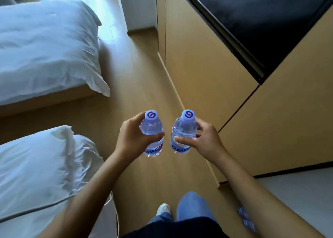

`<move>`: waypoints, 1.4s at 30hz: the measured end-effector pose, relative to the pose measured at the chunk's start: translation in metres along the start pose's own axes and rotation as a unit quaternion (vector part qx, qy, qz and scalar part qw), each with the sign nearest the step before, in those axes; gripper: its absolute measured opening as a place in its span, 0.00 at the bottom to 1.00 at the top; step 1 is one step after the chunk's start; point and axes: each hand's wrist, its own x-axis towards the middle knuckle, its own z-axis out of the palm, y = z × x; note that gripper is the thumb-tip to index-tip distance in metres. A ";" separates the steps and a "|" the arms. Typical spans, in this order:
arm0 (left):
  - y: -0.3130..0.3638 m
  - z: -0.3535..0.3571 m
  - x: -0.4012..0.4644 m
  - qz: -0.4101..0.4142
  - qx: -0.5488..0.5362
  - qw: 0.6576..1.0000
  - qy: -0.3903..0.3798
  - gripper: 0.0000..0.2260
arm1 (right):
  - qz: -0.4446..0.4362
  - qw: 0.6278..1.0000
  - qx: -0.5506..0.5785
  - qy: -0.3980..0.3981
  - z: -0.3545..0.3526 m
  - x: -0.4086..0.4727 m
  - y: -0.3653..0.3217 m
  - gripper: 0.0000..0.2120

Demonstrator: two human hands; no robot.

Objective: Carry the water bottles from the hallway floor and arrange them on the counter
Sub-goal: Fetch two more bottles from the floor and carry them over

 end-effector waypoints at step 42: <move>-0.180 -0.263 0.853 -0.053 -0.007 0.985 0.164 0.16 | -0.027 0.993 -0.002 -0.114 0.166 0.941 -0.172 0.26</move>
